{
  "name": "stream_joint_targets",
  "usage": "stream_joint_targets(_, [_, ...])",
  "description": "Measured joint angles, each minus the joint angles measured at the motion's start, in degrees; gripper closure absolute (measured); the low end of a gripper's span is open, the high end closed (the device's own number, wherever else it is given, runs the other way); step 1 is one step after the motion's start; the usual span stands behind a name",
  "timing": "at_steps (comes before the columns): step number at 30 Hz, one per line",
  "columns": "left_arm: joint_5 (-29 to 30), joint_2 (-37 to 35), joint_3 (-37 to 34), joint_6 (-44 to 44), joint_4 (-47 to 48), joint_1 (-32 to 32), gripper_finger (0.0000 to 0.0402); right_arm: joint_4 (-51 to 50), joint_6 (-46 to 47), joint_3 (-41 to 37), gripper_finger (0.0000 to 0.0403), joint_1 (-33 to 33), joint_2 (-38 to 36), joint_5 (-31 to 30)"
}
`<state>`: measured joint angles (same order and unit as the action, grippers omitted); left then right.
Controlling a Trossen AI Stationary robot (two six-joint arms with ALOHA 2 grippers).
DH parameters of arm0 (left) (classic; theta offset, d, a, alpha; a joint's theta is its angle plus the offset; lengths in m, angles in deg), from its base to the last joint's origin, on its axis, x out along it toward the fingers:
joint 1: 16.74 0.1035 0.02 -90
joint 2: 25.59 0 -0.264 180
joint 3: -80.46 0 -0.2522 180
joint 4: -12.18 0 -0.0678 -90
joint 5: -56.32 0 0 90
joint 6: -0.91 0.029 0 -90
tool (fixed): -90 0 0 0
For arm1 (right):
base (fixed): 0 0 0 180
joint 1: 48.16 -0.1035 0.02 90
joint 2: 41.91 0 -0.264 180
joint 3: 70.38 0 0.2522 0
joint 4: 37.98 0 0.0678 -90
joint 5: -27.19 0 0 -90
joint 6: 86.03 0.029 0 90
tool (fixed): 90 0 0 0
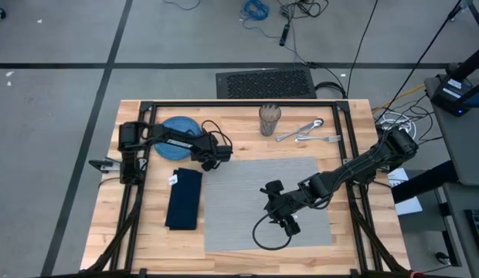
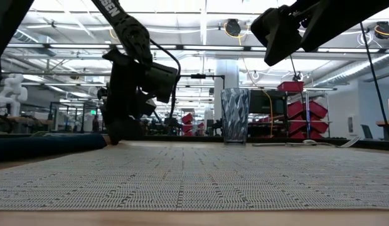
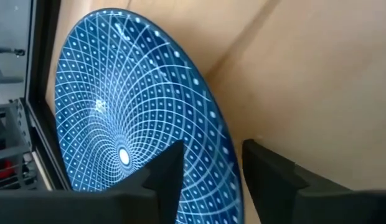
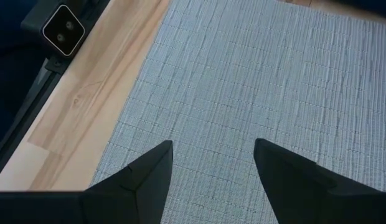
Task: Set table place
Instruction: Put the blue plate on the gray placemat
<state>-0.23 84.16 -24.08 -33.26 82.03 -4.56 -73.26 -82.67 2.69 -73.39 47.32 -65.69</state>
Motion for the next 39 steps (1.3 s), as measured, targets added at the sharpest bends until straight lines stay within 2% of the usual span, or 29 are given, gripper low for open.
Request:
stream_joint_targets(7, [1.49,0.22,-0.24,0.02,-0.12,1.44,0.0307,0.00,0.07,-0.02,0.0188,0.00,0.00,0.00])
stream_joint_targets(15, [1.45,0.28,-0.31,2.79,-0.24,2.60,0.0321,-0.02,0.48,-0.02,0.0188,0.00,0.00,0.02])
stream_joint_targets(18, [1.25,0.28,-0.31,4.74,-0.44,2.20,0.0360,-0.02,0.48,-0.02,0.0188,-0.20,0.00,0.02])
stream_joint_targets(20, [3.10,0.21,-0.38,5.78,0.46,1.40,0.0386,-0.02,0.46,-0.02,0.0188,-0.42,0.00,0.02])
stream_joint_targets(31, [6.51,0.16,0.24,5.86,3.57,-5.03,0.0400,-0.08,0.44,-0.04,0.0188,-1.14,-0.02,0.02])
stream_joint_targets(39, [8.50,0.16,0.26,0.23,8.63,-12.94,0.0401,-0.15,0.44,-0.04,0.0188,-1.14,-0.02,0.02])
